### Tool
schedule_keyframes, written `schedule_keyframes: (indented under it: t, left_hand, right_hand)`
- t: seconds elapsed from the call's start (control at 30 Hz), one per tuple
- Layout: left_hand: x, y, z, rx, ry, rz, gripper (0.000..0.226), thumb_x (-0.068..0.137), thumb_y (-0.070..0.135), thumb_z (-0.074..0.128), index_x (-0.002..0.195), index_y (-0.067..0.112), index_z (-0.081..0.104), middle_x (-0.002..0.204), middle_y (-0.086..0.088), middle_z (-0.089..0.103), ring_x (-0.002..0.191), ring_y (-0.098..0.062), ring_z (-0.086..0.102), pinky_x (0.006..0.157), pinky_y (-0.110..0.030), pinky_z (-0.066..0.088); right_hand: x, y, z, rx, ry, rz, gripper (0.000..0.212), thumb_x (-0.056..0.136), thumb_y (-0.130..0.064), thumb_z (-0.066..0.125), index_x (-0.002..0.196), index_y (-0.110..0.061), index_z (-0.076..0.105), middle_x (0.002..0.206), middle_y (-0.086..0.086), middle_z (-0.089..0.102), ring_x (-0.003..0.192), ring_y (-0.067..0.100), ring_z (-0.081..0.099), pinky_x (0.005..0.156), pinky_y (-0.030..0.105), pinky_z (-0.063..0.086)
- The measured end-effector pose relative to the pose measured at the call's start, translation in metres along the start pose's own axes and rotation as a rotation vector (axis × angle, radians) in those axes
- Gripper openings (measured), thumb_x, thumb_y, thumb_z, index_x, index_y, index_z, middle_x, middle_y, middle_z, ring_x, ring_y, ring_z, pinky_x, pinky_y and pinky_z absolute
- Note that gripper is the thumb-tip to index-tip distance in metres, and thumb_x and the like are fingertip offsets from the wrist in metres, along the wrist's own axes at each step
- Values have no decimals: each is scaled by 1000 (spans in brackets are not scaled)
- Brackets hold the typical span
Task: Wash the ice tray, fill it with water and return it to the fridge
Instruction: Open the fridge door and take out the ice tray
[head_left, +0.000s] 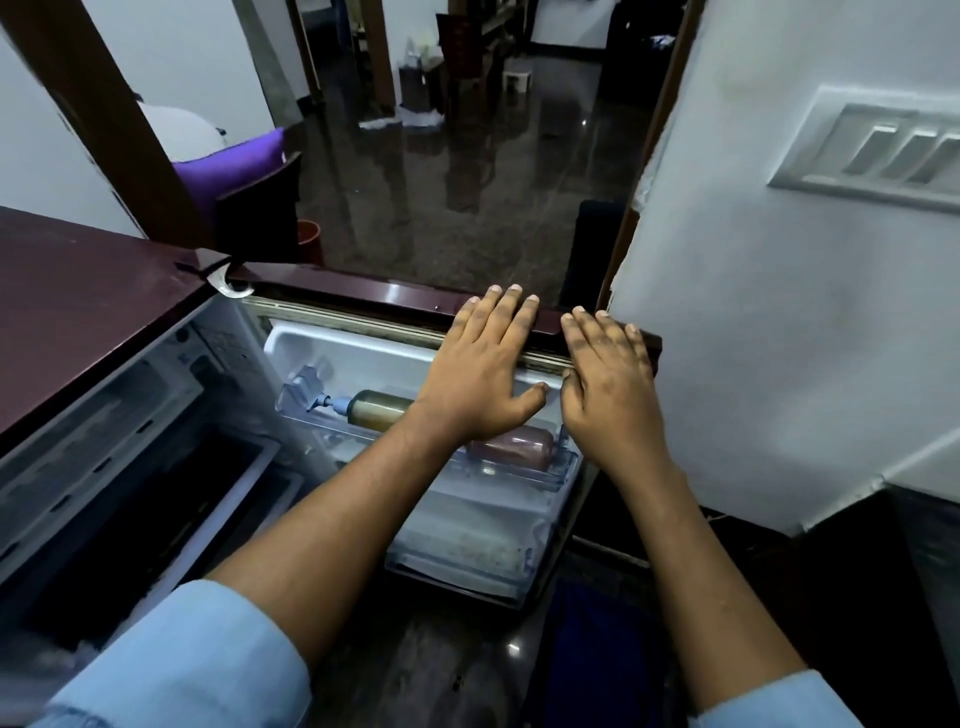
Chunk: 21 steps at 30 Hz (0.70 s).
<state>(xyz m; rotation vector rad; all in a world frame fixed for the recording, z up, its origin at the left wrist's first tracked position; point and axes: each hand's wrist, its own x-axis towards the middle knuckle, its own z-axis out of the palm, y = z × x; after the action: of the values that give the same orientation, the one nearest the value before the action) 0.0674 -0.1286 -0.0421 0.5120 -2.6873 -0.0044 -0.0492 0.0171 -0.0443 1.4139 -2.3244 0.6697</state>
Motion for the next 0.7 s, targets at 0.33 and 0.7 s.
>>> schedule_keyframes:
  t: [0.33,0.7]
  left_hand:
    - [7,6,0,1,-2,-55,99,91,61,58,168,12,22,175,-13,21,164,-30,13,133,-46,8]
    - [9,1,-6,118,-55,2,101,92,67,49,169,12,15,177,-14,13,164,-32,11,133,-47,12]
  right_hand:
    - [4,15,20,11,114,-50,64,94,-16,54,157,-11,43,163,8,43,155,27,32,130,45,12]
    - [5,16,22,-8,123,-78,64,96,-21,53,158,-10,42,164,10,41,156,28,28,130,48,13]
